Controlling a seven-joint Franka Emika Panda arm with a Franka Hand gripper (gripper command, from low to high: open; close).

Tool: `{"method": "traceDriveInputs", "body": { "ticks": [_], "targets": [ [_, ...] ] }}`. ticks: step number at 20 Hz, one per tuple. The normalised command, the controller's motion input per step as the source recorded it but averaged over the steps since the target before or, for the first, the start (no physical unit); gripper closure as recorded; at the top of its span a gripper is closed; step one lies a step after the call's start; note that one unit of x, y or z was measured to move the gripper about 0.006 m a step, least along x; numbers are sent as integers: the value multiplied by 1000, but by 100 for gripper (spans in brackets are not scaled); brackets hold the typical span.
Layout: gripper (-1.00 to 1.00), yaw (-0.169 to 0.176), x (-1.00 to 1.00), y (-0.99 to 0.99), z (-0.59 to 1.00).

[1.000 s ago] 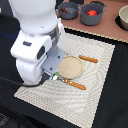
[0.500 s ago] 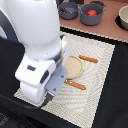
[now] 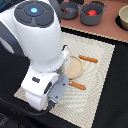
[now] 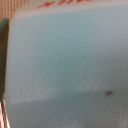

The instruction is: Interact with the objects in diverse but meaningful ways.

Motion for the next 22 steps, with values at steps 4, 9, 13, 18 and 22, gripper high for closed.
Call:
{"method": "traceDriveInputs", "body": {
  "ticks": [4, 9, 13, 18, 22],
  "targets": [
    [-100, 0, 310, 0, 724],
    [-100, -1, 83, 179, 579],
    [-100, -1, -212, 360, 301],
    [-100, -24, -451, 474, 234],
    [-100, -26, -361, 504, 232]
  ]
}}
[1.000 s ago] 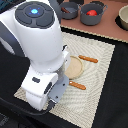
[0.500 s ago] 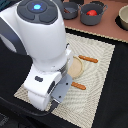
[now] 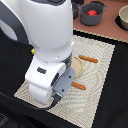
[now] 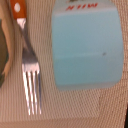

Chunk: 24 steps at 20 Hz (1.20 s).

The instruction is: Interact with the objects in diverse but meaningful ways.

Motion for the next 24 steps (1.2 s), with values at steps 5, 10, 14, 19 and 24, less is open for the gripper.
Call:
{"method": "traceDriveInputs", "body": {
  "ticks": [5, 10, 14, 19, 24],
  "targets": [
    [-100, -14, -315, 478, 288],
    [-100, -24, -259, 437, 342],
    [-100, -1, -479, 529, 278],
    [-100, 0, -685, 552, 59],
    [-100, 0, -671, 505, 0]
  ]
}}
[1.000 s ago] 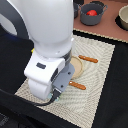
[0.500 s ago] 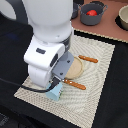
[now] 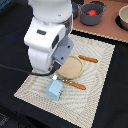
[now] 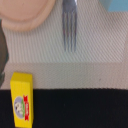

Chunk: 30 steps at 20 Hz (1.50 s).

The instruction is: Interact with the objects in diverse but meaningful ways.

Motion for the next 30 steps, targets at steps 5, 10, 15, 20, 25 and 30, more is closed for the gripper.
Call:
{"method": "traceDriveInputs", "body": {
  "ticks": [5, 10, 15, 20, 25, 30],
  "targets": [
    [-100, 0, -686, 517, -91],
    [-100, 0, -766, 505, -387],
    [-100, 0, -770, 497, -467],
    [-100, -7, -631, 310, -483],
    [-100, -31, -607, 160, -402],
    [-100, -45, -508, 33, -375]
  ]
}}
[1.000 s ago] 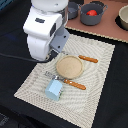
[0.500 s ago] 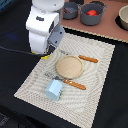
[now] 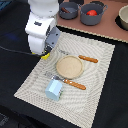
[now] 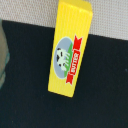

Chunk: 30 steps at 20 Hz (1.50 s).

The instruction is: Interact with the objects in diverse but meaningful ways.

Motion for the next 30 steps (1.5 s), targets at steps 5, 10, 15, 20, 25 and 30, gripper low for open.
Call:
{"method": "traceDriveInputs", "body": {
  "ticks": [5, 10, 15, 20, 25, 30],
  "targets": [
    [-100, -77, -353, 0, -243],
    [-100, -96, -96, 27, -189],
    [-100, -43, -206, 190, -308],
    [-100, -31, -245, 151, -349],
    [-100, -11, -318, 164, -378],
    [100, -11, -326, 134, -367]
  ]
}}
